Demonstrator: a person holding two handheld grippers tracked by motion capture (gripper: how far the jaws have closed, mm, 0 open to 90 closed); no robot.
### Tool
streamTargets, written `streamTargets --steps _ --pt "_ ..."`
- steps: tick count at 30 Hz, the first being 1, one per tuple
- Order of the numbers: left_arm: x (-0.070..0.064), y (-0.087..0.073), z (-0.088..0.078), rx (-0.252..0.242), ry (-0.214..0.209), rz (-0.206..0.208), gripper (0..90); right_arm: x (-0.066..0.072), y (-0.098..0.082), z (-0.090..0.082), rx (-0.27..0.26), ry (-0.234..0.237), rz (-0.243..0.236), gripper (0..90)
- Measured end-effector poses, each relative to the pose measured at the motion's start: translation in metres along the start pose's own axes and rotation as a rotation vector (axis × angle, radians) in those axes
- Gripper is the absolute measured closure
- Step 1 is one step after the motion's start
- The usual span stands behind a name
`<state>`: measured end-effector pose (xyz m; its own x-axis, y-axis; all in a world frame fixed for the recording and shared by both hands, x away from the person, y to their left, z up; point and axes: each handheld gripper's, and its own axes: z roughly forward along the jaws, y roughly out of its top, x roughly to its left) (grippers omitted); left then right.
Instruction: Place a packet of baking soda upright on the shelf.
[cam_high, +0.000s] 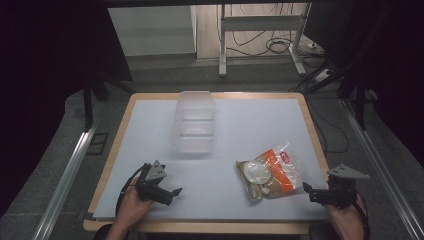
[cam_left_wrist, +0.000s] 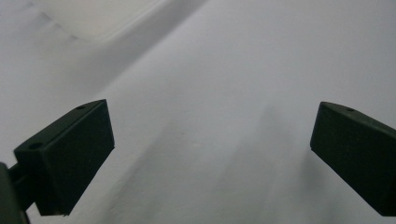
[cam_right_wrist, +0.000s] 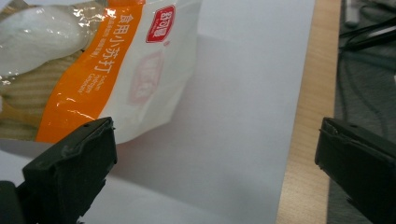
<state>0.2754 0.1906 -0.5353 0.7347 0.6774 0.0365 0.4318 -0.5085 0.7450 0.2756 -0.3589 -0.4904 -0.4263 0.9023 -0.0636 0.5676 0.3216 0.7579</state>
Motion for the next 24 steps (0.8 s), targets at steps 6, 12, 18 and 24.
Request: streamTargets --steps 6,12,18,24 --pt "0.008 -0.002 -0.004 -0.015 0.007 -0.074 0.0 0.005 0.001 0.009 0.001 0.077 0.002 0.0" --pt "0.006 -0.002 -0.003 -0.016 -0.004 -0.050 0.0 0.006 0.001 0.010 -0.001 0.079 -0.004 0.0" --pt "-0.002 0.000 0.003 0.029 -0.017 0.012 0.0 0.005 0.001 0.008 -0.002 0.070 0.004 0.0" --pt "-0.002 0.000 0.002 0.021 -0.022 0.016 0.0 0.006 0.002 0.010 0.019 0.066 0.015 0.4"
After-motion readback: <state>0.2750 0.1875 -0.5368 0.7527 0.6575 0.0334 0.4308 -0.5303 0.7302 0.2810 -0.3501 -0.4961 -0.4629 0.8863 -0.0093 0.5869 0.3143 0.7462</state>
